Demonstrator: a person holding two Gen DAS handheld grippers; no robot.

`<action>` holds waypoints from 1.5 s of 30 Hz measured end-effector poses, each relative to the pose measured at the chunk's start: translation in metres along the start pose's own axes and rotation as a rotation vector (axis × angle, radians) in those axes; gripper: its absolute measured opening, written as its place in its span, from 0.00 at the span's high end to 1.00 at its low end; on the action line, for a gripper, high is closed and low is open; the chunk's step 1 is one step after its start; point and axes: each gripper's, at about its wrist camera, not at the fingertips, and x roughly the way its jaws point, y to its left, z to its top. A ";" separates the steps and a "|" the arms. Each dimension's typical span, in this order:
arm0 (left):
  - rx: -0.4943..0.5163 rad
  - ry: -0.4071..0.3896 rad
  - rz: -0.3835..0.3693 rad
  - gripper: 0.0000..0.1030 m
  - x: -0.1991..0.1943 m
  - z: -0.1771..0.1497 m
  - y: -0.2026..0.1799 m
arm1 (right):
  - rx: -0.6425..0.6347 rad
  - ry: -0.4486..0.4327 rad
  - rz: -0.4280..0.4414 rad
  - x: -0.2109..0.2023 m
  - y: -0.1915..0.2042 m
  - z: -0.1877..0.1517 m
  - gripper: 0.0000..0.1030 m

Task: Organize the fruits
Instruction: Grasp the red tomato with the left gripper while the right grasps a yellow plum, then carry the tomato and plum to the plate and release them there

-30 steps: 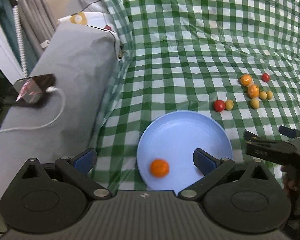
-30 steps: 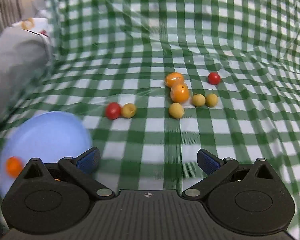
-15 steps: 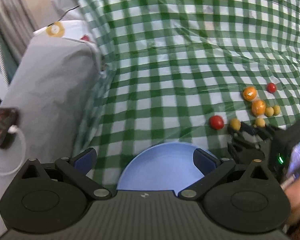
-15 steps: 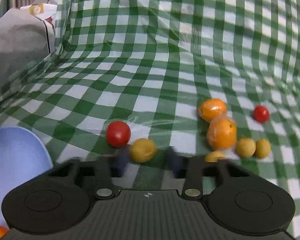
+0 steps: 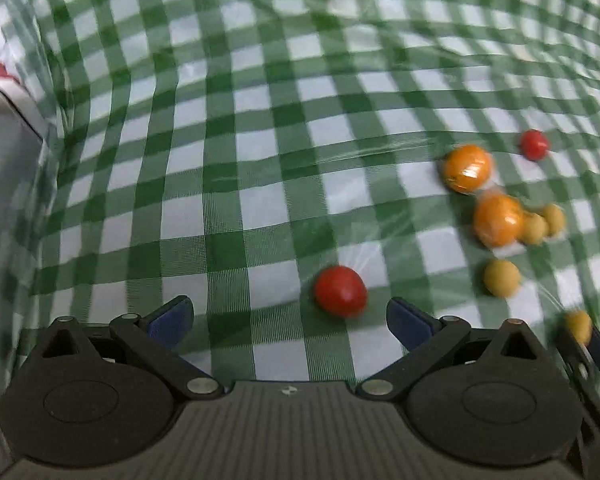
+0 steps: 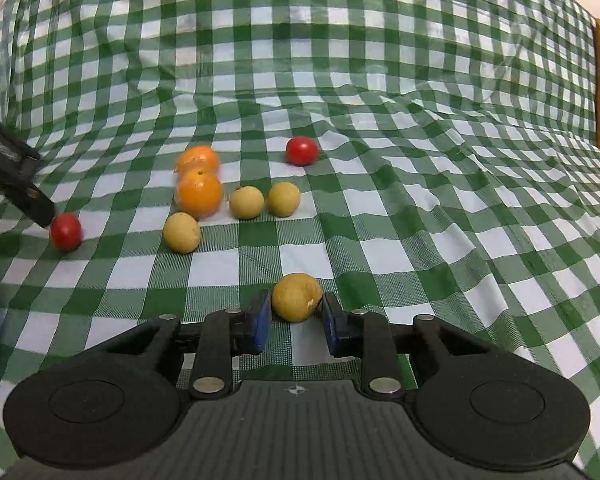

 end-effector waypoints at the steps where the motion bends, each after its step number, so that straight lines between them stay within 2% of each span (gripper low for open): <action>1: -0.017 0.015 -0.001 0.00 0.009 0.003 0.000 | -0.005 -0.005 -0.001 -0.001 0.000 -0.001 0.72; 3: -0.037 0.039 -0.020 0.00 0.023 0.005 0.000 | 0.002 -0.005 0.004 0.000 0.001 -0.001 0.72; 4: -0.046 0.032 -0.030 0.05 0.026 0.005 0.001 | 0.008 -0.006 0.007 0.000 -0.001 -0.002 0.72; 5: -0.055 0.017 -0.031 0.16 0.028 0.003 0.002 | 0.010 -0.007 0.010 0.000 -0.002 -0.002 0.72; 6: -0.056 0.005 -0.025 0.18 0.028 0.002 0.002 | 0.011 -0.008 0.008 -0.001 -0.002 -0.004 0.72; 7: -0.047 -0.018 -0.022 0.35 0.025 0.001 0.001 | 0.011 -0.008 0.004 -0.003 -0.003 -0.006 0.72; 8: -0.033 -0.030 -0.032 0.63 0.022 0.001 0.001 | 0.012 -0.007 0.002 -0.002 0.000 -0.005 0.72; 9: -0.018 -0.026 -0.044 0.69 0.019 0.001 0.000 | 0.021 -0.007 0.003 -0.003 -0.001 -0.005 0.73; 11: -0.030 -0.011 -0.059 0.69 0.012 0.000 0.003 | 0.066 -0.011 0.007 -0.007 -0.002 -0.002 0.73; 14: -0.024 -0.068 -0.065 0.69 -0.010 -0.002 0.007 | 0.046 -0.052 0.015 -0.020 0.004 0.009 0.73; 18: -0.036 -0.136 -0.109 0.69 -0.055 -0.016 0.015 | 0.031 -0.083 0.051 -0.049 0.008 0.019 0.73; 24: -0.028 -0.238 -0.113 0.69 -0.143 -0.070 0.033 | 0.042 -0.076 0.121 -0.113 0.011 0.023 0.73; 29: -0.050 -0.270 -0.074 0.69 -0.200 -0.129 0.055 | -0.012 -0.073 0.218 -0.170 0.028 0.019 0.73; 33: -0.066 -0.291 -0.036 0.69 -0.236 -0.171 0.074 | -0.029 -0.068 0.315 -0.218 0.049 0.013 0.73; 36: -0.097 -0.293 -0.045 0.69 -0.260 -0.200 0.084 | -0.068 -0.079 0.382 -0.251 0.069 0.010 0.73; 45: -0.176 -0.374 -0.060 0.69 -0.323 -0.261 0.118 | -0.176 -0.141 0.476 -0.323 0.110 0.007 0.73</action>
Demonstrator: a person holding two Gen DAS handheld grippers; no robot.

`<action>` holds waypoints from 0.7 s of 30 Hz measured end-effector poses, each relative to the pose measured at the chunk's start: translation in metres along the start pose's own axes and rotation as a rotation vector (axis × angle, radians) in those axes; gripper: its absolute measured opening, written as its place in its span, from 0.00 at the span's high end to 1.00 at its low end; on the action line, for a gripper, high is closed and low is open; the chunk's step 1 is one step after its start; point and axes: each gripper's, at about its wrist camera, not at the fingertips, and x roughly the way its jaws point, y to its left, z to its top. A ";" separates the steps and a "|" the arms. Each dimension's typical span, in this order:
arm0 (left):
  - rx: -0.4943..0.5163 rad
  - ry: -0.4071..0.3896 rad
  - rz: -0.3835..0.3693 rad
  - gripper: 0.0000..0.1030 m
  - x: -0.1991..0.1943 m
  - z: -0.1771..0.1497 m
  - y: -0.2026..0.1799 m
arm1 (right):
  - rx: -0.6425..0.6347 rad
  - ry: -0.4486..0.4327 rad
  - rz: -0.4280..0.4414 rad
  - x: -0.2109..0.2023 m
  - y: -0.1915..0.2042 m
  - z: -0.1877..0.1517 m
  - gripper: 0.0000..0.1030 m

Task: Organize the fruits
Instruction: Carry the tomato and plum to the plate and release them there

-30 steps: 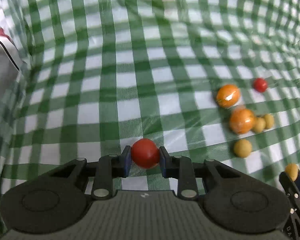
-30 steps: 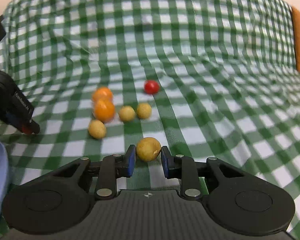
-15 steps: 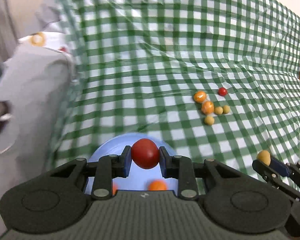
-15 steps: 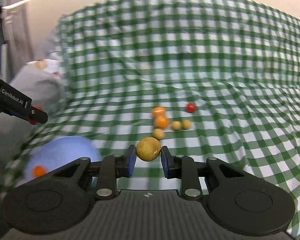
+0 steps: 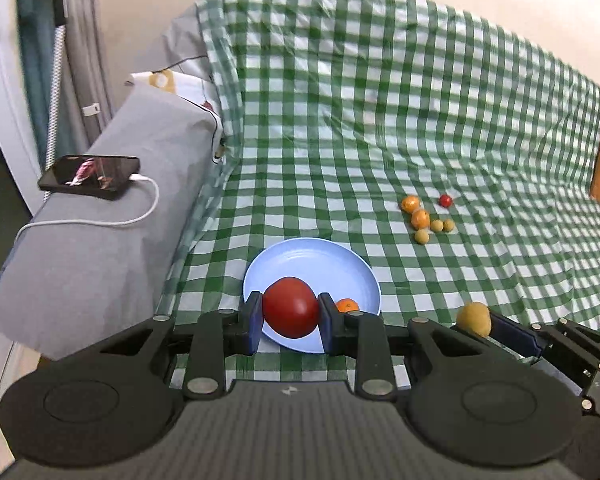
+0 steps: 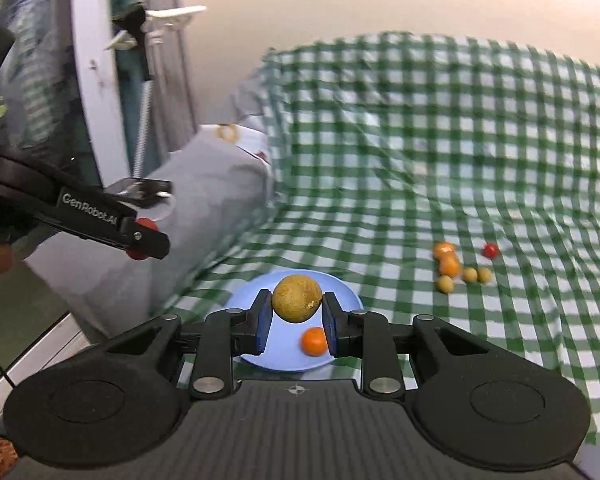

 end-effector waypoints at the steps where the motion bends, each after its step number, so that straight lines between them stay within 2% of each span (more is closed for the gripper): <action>1: -0.007 -0.006 0.001 0.69 -0.004 -0.003 0.002 | -0.009 -0.006 0.001 -0.003 0.004 0.001 0.73; 7: -0.034 -0.008 0.003 0.69 -0.015 -0.016 0.014 | -0.033 -0.021 -0.016 -0.018 0.015 -0.001 0.73; 13: -0.053 -0.019 -0.005 0.69 -0.016 -0.013 0.022 | -0.047 -0.019 -0.029 -0.020 0.015 -0.001 0.73; 21: -0.067 -0.005 -0.004 0.69 0.001 -0.005 0.027 | -0.042 0.021 -0.040 -0.002 0.008 0.000 0.73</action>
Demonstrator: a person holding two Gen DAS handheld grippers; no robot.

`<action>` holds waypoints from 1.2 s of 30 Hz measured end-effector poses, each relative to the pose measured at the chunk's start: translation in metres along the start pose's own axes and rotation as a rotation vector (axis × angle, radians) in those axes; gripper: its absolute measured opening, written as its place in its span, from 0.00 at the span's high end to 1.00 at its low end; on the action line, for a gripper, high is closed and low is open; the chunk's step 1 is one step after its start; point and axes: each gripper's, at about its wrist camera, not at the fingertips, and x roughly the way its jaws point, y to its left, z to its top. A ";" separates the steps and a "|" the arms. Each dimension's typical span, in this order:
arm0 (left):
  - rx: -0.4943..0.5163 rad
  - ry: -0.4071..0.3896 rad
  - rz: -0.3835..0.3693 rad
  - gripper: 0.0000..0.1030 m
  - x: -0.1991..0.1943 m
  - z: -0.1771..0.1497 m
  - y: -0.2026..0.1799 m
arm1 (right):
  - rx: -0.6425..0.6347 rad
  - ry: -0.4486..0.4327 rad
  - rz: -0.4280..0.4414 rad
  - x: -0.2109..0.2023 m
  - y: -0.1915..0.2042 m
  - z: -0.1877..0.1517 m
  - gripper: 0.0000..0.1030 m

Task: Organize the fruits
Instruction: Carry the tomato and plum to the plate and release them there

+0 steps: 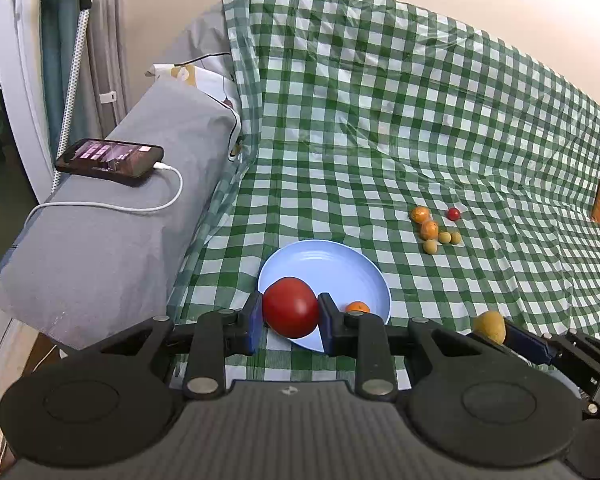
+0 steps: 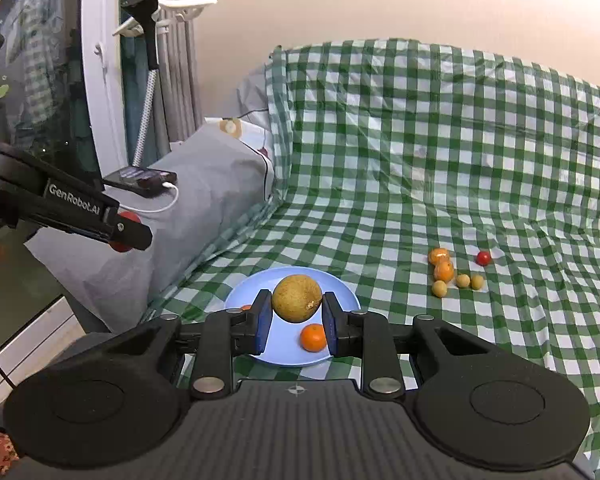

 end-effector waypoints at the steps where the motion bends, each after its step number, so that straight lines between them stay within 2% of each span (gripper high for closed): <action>1: -0.002 0.004 -0.001 0.69 0.003 0.002 0.000 | 0.001 0.008 -0.001 0.003 -0.001 0.000 0.73; 9: -0.004 0.024 -0.006 0.69 0.034 0.017 -0.001 | 0.008 0.062 -0.002 0.039 -0.002 0.001 0.73; 19: 0.028 0.075 -0.003 0.69 0.095 0.034 -0.010 | 0.017 0.128 -0.004 0.096 -0.011 0.002 0.73; 29: 0.055 0.195 0.023 0.69 0.172 0.040 -0.017 | 0.040 0.207 0.001 0.158 -0.025 0.001 0.73; 36: 0.098 0.249 0.049 0.69 0.214 0.038 -0.016 | 0.025 0.262 0.012 0.195 -0.029 -0.006 0.73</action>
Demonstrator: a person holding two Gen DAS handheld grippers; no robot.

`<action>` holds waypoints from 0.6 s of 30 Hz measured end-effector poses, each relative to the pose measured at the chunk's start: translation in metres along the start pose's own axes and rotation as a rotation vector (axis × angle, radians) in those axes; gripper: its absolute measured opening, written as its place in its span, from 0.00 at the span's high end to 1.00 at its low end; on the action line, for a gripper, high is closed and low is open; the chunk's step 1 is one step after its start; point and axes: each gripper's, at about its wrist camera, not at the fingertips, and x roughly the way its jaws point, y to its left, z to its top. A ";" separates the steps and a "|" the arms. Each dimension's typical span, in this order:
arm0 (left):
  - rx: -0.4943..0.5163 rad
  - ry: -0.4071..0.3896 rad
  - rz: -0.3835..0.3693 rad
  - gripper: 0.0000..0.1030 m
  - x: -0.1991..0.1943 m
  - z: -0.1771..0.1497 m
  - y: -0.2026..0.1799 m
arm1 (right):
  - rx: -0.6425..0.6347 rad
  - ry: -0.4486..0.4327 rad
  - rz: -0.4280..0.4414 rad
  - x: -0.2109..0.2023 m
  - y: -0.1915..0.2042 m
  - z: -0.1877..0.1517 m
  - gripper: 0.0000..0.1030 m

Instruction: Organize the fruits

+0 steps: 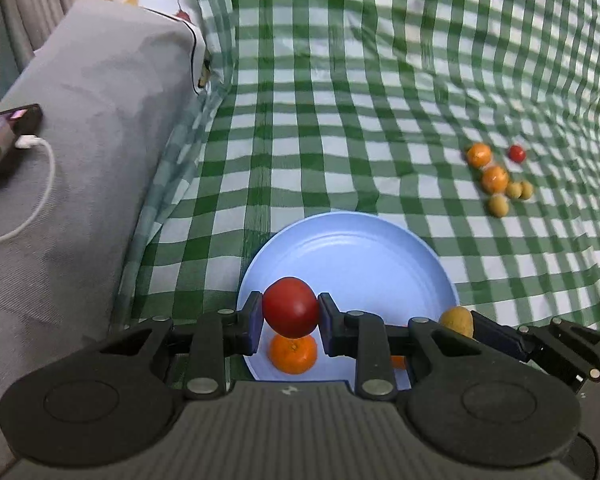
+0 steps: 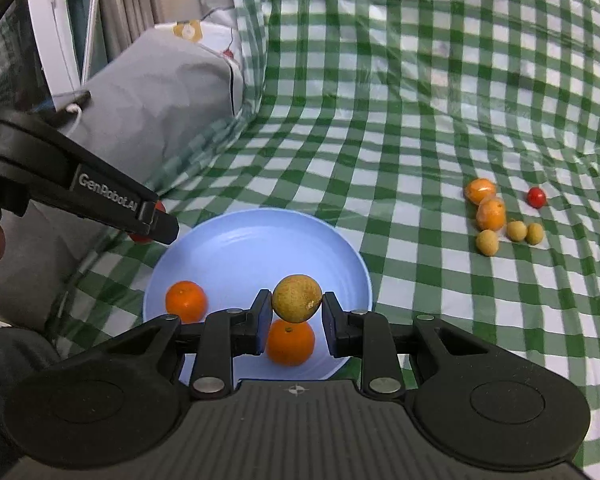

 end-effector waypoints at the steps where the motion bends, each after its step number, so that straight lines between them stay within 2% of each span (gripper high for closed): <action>1: 0.003 0.008 0.009 0.69 0.006 0.000 0.001 | -0.004 0.009 0.005 0.005 0.000 0.000 0.73; 6: 0.028 0.052 0.015 0.68 0.024 0.000 0.003 | -0.030 0.037 0.016 0.024 0.002 0.004 0.72; 7: 0.035 0.051 0.009 0.57 0.025 -0.001 0.003 | -0.028 0.043 0.019 0.026 0.002 0.006 0.72; 8: 0.042 0.041 -0.003 0.31 0.023 -0.001 0.002 | -0.021 0.047 0.022 0.028 0.001 0.008 0.72; 10: 0.052 -0.018 -0.002 0.00 0.011 -0.002 0.000 | -0.011 0.046 0.008 0.027 -0.001 0.014 0.60; 12: 0.066 -0.084 0.035 0.00 -0.004 -0.004 -0.003 | -0.004 0.041 -0.030 0.019 -0.002 0.017 0.28; 14: 0.100 -0.055 0.048 0.00 -0.009 -0.003 -0.006 | 0.001 0.032 -0.054 0.007 -0.002 0.017 0.17; 18: 0.087 0.003 0.098 0.00 -0.026 -0.017 -0.005 | 0.002 0.046 -0.075 -0.025 -0.002 0.006 0.06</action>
